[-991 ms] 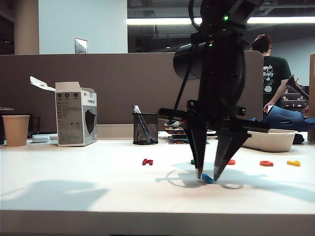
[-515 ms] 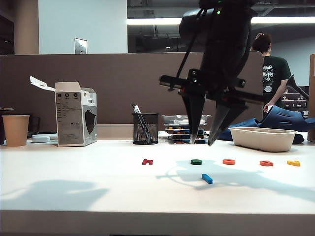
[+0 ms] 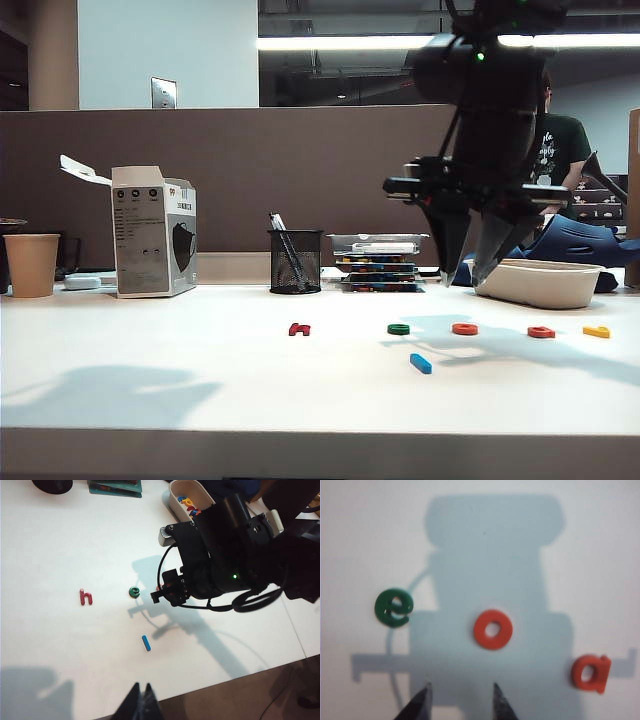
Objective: Select the appropriate letters from the row of letter magnets placed on the table to arrange into the word "love".
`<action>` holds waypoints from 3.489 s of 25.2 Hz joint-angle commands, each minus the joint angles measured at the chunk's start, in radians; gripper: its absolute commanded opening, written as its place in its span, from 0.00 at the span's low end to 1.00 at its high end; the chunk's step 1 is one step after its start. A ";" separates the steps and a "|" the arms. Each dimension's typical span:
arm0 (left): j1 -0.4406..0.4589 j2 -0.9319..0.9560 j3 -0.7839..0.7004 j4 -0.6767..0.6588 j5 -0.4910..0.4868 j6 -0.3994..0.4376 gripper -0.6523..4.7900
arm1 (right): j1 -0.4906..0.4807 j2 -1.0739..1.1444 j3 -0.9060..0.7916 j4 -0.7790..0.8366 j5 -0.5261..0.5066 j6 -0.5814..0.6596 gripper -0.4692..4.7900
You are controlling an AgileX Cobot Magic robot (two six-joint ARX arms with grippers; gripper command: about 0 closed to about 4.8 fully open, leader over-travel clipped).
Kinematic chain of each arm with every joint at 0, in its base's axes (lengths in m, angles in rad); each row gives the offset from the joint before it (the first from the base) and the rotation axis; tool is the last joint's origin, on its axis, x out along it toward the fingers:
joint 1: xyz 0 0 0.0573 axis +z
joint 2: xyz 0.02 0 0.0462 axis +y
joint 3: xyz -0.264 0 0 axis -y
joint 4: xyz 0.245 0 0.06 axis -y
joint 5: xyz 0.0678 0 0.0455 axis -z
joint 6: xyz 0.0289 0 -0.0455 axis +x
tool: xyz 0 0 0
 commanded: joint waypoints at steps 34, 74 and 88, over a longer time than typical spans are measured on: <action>-0.001 -0.002 0.002 0.006 -0.002 0.001 0.11 | -0.026 0.126 0.001 0.085 -0.061 -0.016 0.37; -0.001 -0.002 0.002 0.007 -0.002 0.001 0.11 | 0.070 -0.079 -0.306 0.050 -0.233 0.106 0.35; -0.001 -0.002 0.002 0.007 -0.002 0.001 0.11 | 0.077 -0.079 -0.298 0.089 -0.216 0.120 0.35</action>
